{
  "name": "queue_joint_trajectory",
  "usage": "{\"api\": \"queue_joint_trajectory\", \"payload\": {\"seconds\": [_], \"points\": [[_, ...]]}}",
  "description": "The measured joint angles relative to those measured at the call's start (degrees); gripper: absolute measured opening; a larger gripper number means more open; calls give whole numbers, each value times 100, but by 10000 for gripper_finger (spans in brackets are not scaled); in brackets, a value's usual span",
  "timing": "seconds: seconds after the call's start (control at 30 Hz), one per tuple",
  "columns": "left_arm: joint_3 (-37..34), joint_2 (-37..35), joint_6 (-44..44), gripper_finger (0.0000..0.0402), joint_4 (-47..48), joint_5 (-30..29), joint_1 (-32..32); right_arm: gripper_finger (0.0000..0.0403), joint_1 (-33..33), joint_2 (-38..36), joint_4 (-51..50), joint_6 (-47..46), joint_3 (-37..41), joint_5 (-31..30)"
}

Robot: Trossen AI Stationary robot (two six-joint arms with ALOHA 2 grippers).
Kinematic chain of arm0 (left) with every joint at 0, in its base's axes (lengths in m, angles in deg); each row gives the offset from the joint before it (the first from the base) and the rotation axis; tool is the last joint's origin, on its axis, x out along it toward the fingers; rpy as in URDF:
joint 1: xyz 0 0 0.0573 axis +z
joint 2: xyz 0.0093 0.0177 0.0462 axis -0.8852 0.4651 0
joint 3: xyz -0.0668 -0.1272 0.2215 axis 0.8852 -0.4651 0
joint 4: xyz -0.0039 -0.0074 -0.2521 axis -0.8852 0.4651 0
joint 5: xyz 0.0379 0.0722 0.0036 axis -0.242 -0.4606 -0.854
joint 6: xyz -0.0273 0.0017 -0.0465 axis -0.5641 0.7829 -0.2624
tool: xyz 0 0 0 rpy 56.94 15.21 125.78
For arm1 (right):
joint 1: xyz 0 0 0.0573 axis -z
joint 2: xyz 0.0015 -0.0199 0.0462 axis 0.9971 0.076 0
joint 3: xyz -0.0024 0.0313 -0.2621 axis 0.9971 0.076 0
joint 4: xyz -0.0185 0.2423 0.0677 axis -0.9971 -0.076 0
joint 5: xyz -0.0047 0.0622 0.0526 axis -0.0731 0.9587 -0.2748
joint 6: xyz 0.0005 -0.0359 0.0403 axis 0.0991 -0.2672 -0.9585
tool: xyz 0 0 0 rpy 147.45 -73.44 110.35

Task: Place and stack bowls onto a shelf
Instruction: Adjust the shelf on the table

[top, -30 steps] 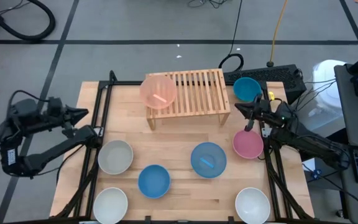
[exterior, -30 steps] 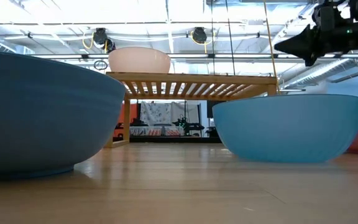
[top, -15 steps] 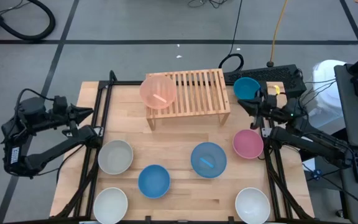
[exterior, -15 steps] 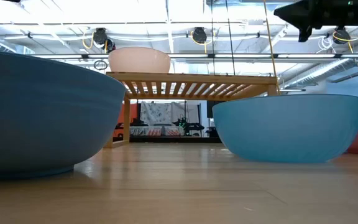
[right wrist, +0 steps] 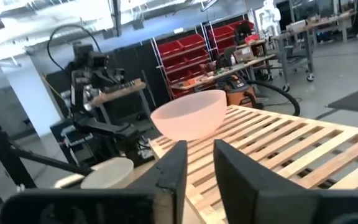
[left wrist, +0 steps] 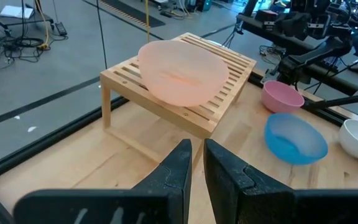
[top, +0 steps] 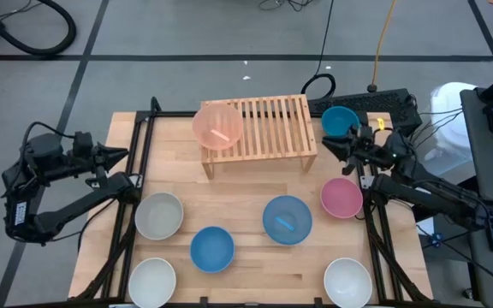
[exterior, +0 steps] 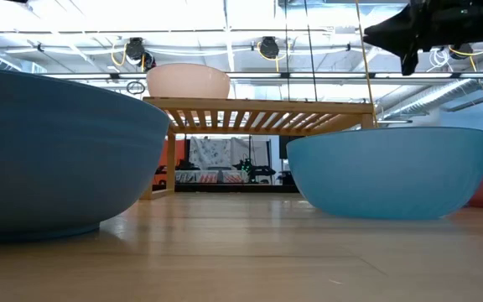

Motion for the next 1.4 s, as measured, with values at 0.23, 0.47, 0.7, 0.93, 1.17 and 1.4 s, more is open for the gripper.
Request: {"api": "queue_joint_trajectory", "payload": {"seconds": [0.23,0.47,0.7,0.93,1.17,1.4], "points": [[0,0,-41,47,4,177,0,93,0,225,-729,569,-452,0],[0,0,-44,47,7,188,0,89,-2,812,-2920,800,-1661,-6],[0,0,-41,47,13,192,0,89,-194,1731,-3586,626,-2163,678],[0,0,27,47,58,195,0,89,-659,2633,-3554,620,-2243,1026],[0,0,71,47,232,196,0,89,-1075,3293,-3523,727,-2248,1045],[0,0,89,47,229,195,0,89,-1118,4001,-3431,1267,-2247,514]]}}
